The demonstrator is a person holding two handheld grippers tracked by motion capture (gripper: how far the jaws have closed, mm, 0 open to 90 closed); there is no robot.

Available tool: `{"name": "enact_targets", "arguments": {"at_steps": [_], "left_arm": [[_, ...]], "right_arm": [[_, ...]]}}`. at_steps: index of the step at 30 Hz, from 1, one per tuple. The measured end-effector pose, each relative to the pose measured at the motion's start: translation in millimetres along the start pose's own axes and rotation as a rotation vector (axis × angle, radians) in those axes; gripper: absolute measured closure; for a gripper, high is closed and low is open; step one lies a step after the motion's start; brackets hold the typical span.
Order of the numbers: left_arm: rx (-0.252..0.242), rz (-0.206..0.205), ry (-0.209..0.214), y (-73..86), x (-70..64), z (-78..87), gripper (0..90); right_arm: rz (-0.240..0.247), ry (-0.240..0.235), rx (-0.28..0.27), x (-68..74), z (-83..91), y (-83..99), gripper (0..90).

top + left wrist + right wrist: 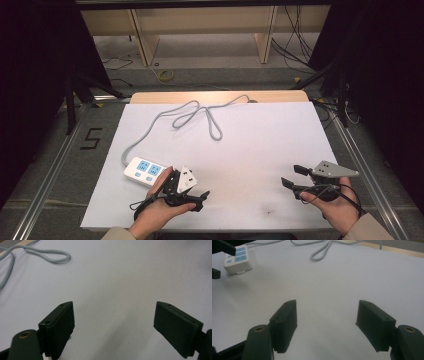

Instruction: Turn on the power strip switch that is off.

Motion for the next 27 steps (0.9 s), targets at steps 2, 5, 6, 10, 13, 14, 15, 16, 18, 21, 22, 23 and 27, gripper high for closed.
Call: {"name": "enact_targets", "arguments": {"at_steps": [2, 5, 6, 10, 13, 14, 15, 16, 18, 21, 22, 23, 27], "left_arm": [[-0.001, 0.002, -0.005, 0.3, 0.7, 0.3, 18.4], [-0.009, 0.004, -0.011, 0.0, 2.1, 1.4, 19.4], [-0.009, 0.004, -0.011, 0.0, 2.1, 1.4, 20.0], [-0.038, 0.013, -0.023, -1.8, 4.2, 4.3, 25.3], [-0.048, 0.026, -0.027, -3.6, 7.1, 6.3, 34.0], [-0.051, 0.033, -0.037, -4.0, 7.7, 6.7, 38.3], [-0.051, 0.033, -0.037, -4.0, 7.7, 6.7, 43.0], [-0.055, 0.035, -0.054, -4.9, 10.3, 8.0, 47.5], [-0.057, 0.043, -0.070, -5.4, 12.7, 8.8, 55.3], [-0.051, 0.056, -0.077, -5.2, 17.5, 10.1, 70.1], [-0.051, 0.056, -0.077, -5.2, 17.5, 10.1, 74.2], [-0.046, 0.067, -0.080, -4.4, 19.9, 10.8, 78.5], [-0.043, 0.067, -0.090, -3.7, 23.9, 12.9, 89.5]], "right_arm": [[-0.006, -0.002, 0.004, -0.2, -0.5, 0.6, 33.1], [-0.005, -0.001, 0.005, 0.1, -0.6, 0.5, 33.1], [-0.002, -0.002, 0.007, 0.2, -0.5, 0.5, 33.1], [0.001, -0.001, 0.007, 1.5, -0.7, -0.2, 33.2], [-0.001, -0.001, 0.009, 1.5, -1.1, 0.1, 33.2], [-0.001, -0.001, 0.010, 1.4, -1.2, 0.2, 33.1], [-0.001, -0.001, 0.010, 1.4, -1.2, 0.2, 33.1], [0.001, -0.002, 0.010, 0.7, -1.5, 0.3, 33.1], [0.000, -0.001, 0.011, 0.3, -1.7, 0.5, 33.2], [0.001, -0.002, 0.010, 0.4, -1.7, 0.4, 33.2], [0.001, -0.001, 0.010, 0.5, -1.6, 0.3, 33.2], [0.001, -0.001, 0.009, 0.7, -1.6, 0.2, 33.2], [-0.001, 0.000, 0.013, 1.0, -1.6, 0.2, 33.2]]}}
Point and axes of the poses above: each handheld gripper's, and its own axes: z roughly backward along the jaws, y roughly out of its underside, x roughly to its left, the point moved 1 cm from there along -z, roughly forward along the jaws, and after that the axes turned 10 degrees about -y, right-handed, at the moved point
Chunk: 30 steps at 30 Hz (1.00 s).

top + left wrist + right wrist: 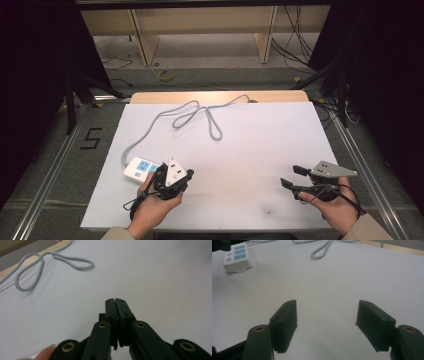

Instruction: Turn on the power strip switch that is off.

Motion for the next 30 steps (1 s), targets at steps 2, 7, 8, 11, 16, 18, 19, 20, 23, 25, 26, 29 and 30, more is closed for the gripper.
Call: {"name": "enact_targets", "arguments": {"at_steps": [2, 7, 8, 11, 16, 18, 19, 20, 23, 25, 26, 29, 30], "left_arm": [[0.007, -0.003, -0.002, 0.3, 3.1, 1.1, 89.6], [0.020, -0.002, -0.006, 0.8, 5.9, 1.6, 89.7], [0.021, -0.001, -0.005, 0.7, 6.6, 1.8, 89.8], [0.029, 0.002, -0.005, 0.8, 8.3, 2.3, 89.7], [0.037, 0.008, -0.014, 0.9, 11.3, 3.1, 89.8], [0.039, 0.010, -0.022, 1.2, 14.4, 3.5, 89.8], [0.039, 0.015, -0.024, 1.2, 15.1, 3.6, 89.8], [0.039, 0.015, -0.024, 1.2, 15.1, 3.6, 89.8], [0.045, 0.011, -0.028, 2.0, 18.5, 3.8, 89.8], [0.047, 0.015, -0.030, 2.5, 19.3, 3.7, 89.8], [0.048, 0.020, -0.031, 2.9, 19.9, 3.5, 89.9], [0.053, 0.018, -0.038, 3.6, 23.5, 3.9, 89.9], [0.053, 0.018, -0.038, 3.6, 23.5, 3.9, 89.9]], "right_arm": [[0.000, 0.000, 0.000, 0.0, -0.1, -0.1, 33.2], [0.001, 0.000, 0.001, -0.1, -0.5, -0.1, 33.1], [0.001, 0.000, 0.001, -0.1, -0.5, -0.1, 33.2], [0.001, 0.000, 0.002, -0.1, -0.6, 0.1, 33.1], [0.003, 0.000, 0.005, 0.3, -0.7, 0.1, 33.1], [0.001, -0.001, 0.004, 0.3, -0.9, 0.1, 33.1], [0.001, -0.001, 0.004, 0.3, -0.9, 0.2, 33.1], [0.001, 0.000, 0.004, 0.3, -0.9, 0.2, 33.1], [0.002, 0.000, 0.005, 0.3, -0.9, 0.1, 33.1], [0.002, -0.002, 0.005, 0.3, -1.0, 0.2, 33.0], [0.001, -0.003, 0.006, 0.3, -1.1, 0.3, 33.0], [0.000, -0.002, 0.006, 0.2, -1.0, 0.3, 33.0], [0.000, -0.001, 0.006, 0.2, -1.0, 0.3, 33.0]]}}
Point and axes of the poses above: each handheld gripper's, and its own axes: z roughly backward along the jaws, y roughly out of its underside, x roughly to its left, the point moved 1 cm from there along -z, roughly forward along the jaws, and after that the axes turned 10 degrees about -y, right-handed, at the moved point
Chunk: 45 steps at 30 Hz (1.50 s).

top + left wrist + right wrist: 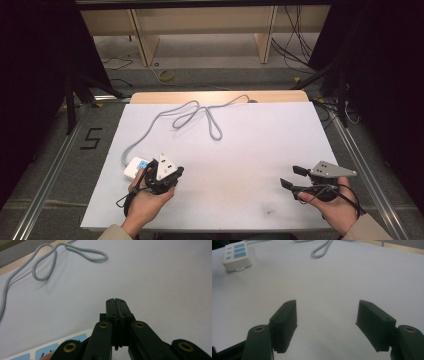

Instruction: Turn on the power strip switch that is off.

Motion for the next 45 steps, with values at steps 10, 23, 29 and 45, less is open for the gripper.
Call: {"name": "enact_targets", "arguments": {"at_steps": [10, 23, 29, 45], "left_arm": [[0.006, 0.001, -0.009, 0.3, 4.9, 1.0, 89.9], [0.015, 0.011, -0.020, 1.8, 10.6, 1.4, 89.9], [0.014, 0.017, -0.025, 2.1, 12.4, 1.8, 89.9], [0.025, 0.032, -0.049, 5.0, 22.2, 4.8, 89.9]], "right_arm": [[0.002, 0.003, 0.002, 0.2, 0.1, -0.1, 33.0], [0.002, 0.003, 0.002, 0.2, 0.2, -0.2, 33.1], [0.002, 0.004, 0.002, 0.2, 0.3, -0.1, 33.1], [0.005, 0.003, 0.003, 0.2, 0.6, -0.1, 33.1]]}}
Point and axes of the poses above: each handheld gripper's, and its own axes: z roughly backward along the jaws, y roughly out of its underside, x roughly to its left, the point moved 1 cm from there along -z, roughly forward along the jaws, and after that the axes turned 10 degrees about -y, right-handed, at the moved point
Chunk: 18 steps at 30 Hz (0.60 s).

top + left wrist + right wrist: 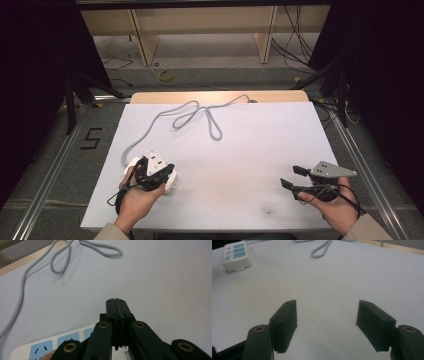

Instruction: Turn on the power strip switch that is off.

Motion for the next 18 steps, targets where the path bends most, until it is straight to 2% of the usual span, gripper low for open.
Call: {"name": "enact_targets", "arguments": {"at_steps": [18], "left_arm": [[0.010, -0.004, -0.023, 2.8, 9.6, 0.9, 90.0]], "right_arm": [[-0.001, 0.001, 0.000, 0.1, 0.2, -0.1, 33.1]]}}
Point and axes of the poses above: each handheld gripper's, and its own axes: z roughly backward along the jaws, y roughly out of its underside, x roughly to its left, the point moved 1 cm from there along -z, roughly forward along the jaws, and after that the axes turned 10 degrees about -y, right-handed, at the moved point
